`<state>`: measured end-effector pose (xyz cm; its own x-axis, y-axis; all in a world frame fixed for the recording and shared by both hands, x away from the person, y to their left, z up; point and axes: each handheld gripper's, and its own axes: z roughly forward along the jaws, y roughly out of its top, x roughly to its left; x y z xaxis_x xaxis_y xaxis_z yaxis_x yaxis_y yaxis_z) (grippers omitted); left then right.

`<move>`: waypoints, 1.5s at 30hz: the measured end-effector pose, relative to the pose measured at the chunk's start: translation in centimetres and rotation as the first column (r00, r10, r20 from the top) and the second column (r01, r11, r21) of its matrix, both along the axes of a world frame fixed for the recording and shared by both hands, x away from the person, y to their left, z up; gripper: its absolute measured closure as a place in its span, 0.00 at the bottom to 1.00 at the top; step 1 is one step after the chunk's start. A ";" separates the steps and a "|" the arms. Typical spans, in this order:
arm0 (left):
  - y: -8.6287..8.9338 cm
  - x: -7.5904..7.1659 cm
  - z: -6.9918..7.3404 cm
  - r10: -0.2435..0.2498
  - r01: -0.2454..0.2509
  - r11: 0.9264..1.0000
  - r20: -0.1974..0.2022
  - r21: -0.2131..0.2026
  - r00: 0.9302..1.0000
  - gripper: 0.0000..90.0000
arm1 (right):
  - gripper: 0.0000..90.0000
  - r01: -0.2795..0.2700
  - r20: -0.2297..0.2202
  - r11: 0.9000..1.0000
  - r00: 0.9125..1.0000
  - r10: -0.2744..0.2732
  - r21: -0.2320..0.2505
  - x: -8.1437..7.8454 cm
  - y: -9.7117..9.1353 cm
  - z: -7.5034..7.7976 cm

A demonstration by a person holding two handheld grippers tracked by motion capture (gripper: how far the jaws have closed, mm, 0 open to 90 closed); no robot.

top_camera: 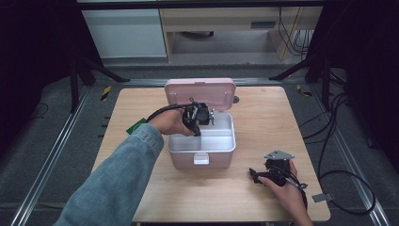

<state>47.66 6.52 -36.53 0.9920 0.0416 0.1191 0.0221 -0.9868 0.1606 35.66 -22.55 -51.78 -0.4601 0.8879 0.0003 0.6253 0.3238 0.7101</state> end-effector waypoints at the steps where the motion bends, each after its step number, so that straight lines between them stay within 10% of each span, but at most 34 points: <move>1: 0.0 0.0 0.0 0.001 -0.001 1.000 0.000 -0.005 1.000 0.97 | 0.01 0.000 0.000 1.000 1.000 0.000 0.000 0.0 0.0 0.0; 45: 2.1 -1.5 4.4 -0.019 0.025 0.991 0.042 -0.128 0.999 0.99 | 0.01 -0.001 0.000 1.000 1.000 0.001 0.002 0.0 0.0 0.0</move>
